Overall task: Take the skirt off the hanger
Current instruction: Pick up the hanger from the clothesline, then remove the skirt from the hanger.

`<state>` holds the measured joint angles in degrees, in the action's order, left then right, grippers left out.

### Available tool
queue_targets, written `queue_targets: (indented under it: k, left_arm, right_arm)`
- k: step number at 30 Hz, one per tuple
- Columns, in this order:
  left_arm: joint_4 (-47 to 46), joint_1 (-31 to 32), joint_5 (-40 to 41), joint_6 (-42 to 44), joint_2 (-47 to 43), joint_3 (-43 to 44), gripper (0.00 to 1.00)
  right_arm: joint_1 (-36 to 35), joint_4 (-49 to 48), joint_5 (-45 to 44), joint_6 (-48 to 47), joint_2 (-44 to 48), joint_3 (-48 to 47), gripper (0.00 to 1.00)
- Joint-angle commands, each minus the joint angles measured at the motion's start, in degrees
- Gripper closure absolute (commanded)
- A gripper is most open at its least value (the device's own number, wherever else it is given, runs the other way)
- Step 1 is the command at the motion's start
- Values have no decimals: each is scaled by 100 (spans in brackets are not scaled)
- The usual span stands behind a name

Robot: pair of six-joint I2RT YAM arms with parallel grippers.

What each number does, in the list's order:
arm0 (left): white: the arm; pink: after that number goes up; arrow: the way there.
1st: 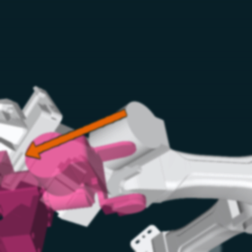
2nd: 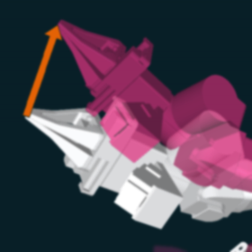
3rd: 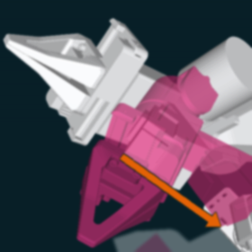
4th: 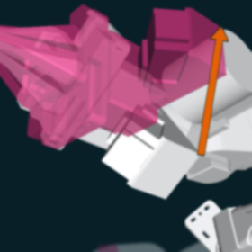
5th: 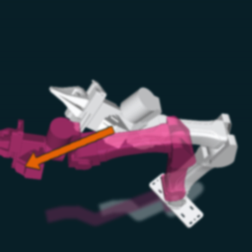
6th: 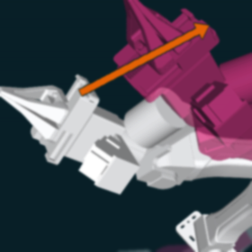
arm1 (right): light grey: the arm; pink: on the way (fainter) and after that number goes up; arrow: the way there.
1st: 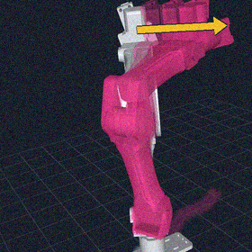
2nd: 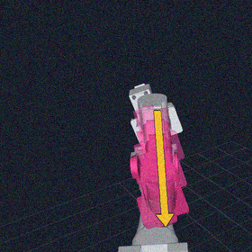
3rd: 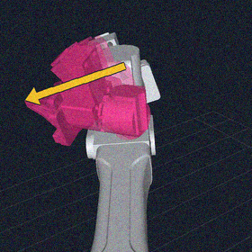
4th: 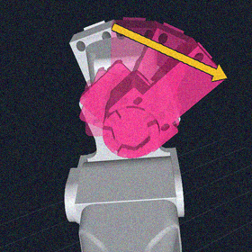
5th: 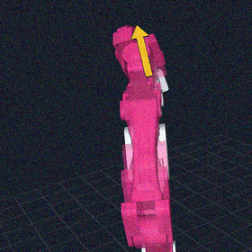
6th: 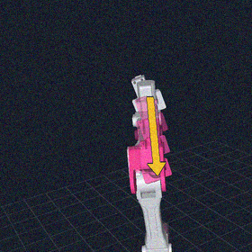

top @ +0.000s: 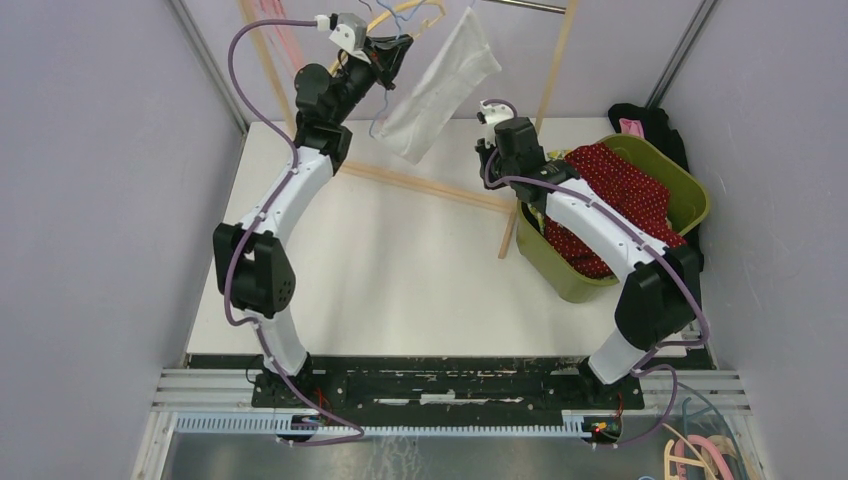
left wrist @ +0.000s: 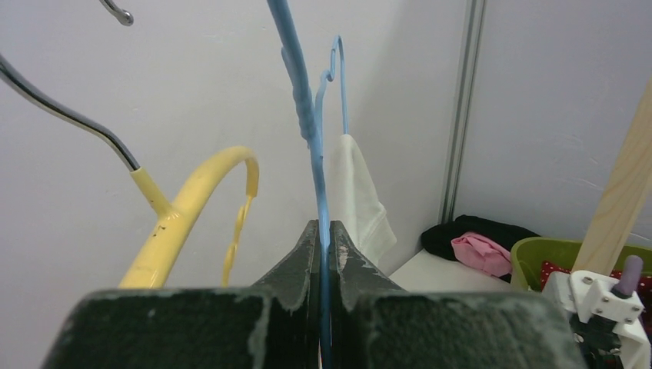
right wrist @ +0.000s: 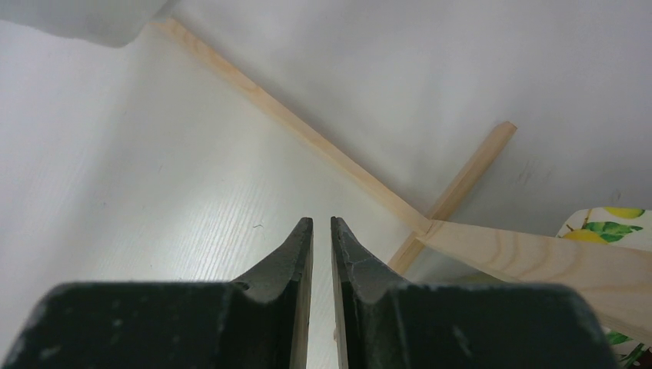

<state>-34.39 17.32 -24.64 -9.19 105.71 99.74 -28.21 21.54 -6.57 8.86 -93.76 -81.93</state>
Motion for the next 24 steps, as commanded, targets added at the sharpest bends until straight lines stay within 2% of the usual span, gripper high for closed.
queue_targets:
  k: [1, 8, 13, 18, 24]
  left_arm:
    - [-544, -27, -85, -46, -788, -232, 97]
    - [379, -27, -166, 397, -1570, -756, 97]
    - [1144, -20, -212, 747, -2170, -1204, 97]
    - [1804, -19, -69, 1195, -2616, -1742, 97]
    - [2449, -18, 60, 1539, -2810, -1965, 97]
  right_arm:
    - [33, -172, -13, -15, 11, -121, 81]
    - [33, -168, 441, -100, 135, -255, 78]
    - [33, -452, 893, -280, 313, -400, 64]
    - [18, -506, 1231, -212, 343, -670, 63]
    - [16, -604, 1289, -249, 413, -685, 62]
